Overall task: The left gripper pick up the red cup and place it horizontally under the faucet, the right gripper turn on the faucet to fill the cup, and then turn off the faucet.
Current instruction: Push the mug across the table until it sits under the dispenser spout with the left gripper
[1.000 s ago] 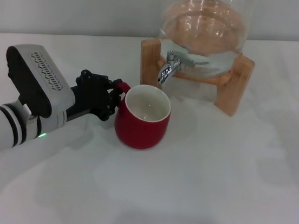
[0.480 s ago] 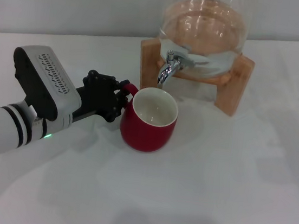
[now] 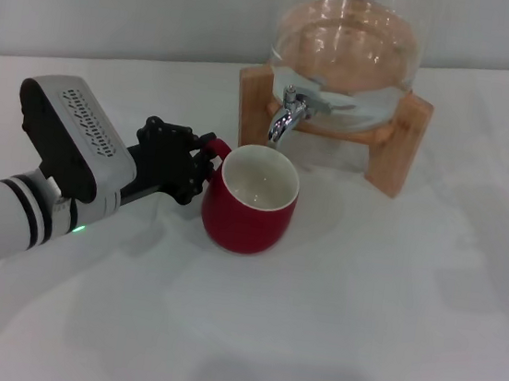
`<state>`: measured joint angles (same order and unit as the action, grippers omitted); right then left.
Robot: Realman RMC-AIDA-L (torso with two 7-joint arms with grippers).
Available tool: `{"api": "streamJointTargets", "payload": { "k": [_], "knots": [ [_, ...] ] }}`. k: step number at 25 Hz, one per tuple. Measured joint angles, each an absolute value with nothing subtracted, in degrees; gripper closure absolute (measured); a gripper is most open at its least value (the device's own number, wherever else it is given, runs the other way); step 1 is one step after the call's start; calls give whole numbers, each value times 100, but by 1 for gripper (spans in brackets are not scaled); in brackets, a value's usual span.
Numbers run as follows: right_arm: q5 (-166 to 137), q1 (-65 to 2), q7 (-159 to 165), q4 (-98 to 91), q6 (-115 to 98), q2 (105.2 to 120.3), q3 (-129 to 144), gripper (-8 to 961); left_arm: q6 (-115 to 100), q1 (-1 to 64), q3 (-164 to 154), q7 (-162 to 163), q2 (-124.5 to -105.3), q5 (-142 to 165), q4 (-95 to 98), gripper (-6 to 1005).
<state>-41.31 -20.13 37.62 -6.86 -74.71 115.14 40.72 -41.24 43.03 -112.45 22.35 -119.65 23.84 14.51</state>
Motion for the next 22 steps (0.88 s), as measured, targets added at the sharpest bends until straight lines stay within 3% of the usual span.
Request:
{"api": "streamJointTargets", "payload": {
  "k": [22],
  "knots": [
    [-4130,-2000,3779,-685,-7499,11513,4078,81,-4112,4298,-11237,2233,-11957,2383,1412,909]
  ]
}}
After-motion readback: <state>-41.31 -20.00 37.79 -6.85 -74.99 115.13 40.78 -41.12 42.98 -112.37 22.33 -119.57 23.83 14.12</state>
